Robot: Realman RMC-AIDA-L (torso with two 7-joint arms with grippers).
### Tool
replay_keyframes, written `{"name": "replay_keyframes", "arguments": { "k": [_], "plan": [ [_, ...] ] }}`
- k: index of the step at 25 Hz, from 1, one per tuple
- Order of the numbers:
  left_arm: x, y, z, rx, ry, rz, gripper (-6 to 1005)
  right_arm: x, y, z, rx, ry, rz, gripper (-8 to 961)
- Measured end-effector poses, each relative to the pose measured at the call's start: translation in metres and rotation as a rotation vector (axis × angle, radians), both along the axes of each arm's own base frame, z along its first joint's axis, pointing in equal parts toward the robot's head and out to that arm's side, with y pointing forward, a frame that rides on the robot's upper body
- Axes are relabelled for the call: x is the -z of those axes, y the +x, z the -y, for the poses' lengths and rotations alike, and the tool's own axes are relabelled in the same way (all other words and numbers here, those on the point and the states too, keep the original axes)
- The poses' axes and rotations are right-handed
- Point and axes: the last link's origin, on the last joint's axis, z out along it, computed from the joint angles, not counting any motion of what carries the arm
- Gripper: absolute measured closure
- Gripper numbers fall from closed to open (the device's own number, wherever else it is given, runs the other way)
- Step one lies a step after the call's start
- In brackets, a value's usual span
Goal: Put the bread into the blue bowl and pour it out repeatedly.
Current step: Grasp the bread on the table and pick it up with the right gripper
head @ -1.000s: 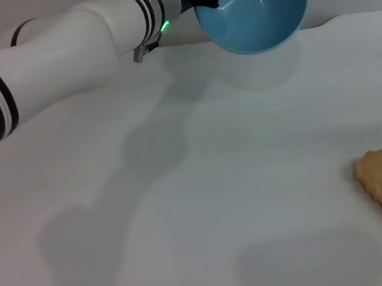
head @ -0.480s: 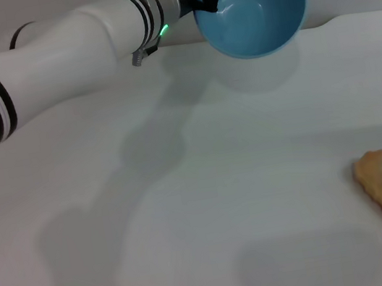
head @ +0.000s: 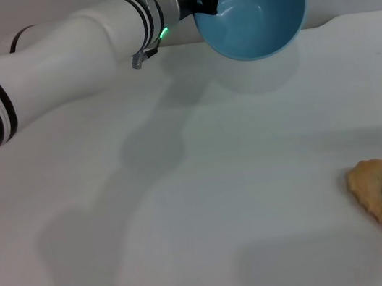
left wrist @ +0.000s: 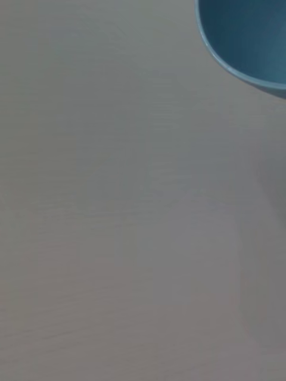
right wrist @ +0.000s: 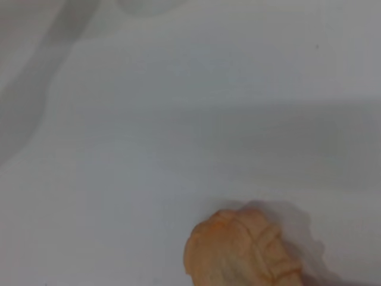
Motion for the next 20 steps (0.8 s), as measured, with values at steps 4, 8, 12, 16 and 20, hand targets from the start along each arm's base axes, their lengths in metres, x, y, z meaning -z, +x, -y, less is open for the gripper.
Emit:
{"name": "replay_keyframes", "arguments": {
  "k": [4, 8, 12, 16, 20],
  "plan": [
    [0.000, 0.000, 0.000, -0.002, 0.000, 0.002, 999, -0.001, -0.002, -0.002, -0.012, 0.004, 0.002, 487],
    [0.001, -0.004, 0.002, -0.010, -0.003, 0.002, 1000, -0.001, -0.006, -0.006, -0.032, 0.020, 0.003, 490],
    [0.003, -0.006, 0.004, -0.025, -0.028, -0.003, 1000, -0.005, -0.013, -0.013, -0.068, 0.055, 0.008, 544],
    [0.005, -0.008, 0.006, -0.039, -0.057, -0.013, 1000, -0.016, -0.027, -0.024, -0.118, 0.129, -0.036, 582],
    [0.006, -0.010, 0.007, -0.055, -0.083, -0.020, 1000, -0.032, -0.041, -0.035, -0.176, 0.194, -0.057, 615]
  ]
}}
